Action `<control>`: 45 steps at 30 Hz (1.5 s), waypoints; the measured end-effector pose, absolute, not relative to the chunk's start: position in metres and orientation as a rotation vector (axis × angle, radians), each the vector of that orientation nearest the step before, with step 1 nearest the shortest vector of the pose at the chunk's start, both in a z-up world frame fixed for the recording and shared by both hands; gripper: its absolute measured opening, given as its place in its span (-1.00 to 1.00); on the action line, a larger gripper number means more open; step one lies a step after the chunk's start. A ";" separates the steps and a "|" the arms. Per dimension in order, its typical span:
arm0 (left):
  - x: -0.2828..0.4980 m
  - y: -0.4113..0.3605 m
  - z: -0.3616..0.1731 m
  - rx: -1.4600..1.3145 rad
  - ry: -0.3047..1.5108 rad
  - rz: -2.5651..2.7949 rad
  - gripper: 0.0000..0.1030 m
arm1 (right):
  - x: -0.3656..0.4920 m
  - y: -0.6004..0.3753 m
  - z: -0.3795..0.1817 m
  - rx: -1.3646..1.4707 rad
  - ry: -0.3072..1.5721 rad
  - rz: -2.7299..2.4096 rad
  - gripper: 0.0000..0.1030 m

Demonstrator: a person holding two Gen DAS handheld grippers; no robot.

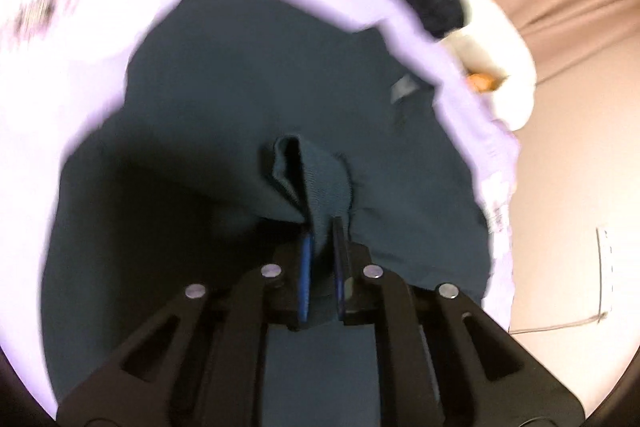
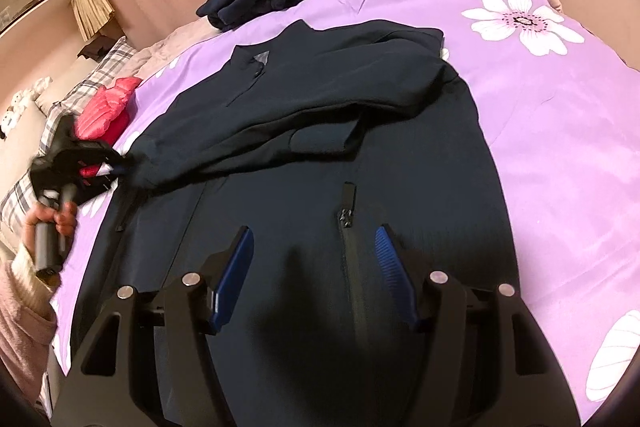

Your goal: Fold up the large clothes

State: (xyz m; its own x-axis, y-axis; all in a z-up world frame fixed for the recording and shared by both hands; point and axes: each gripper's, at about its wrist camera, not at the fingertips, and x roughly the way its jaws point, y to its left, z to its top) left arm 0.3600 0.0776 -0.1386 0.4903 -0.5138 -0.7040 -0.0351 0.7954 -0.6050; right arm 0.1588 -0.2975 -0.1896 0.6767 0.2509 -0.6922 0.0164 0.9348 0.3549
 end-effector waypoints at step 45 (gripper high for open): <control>0.357 0.102 -0.161 -0.524 1.096 -0.258 -0.89 | 0.237 -0.330 -0.208 0.384 0.932 0.119 -0.79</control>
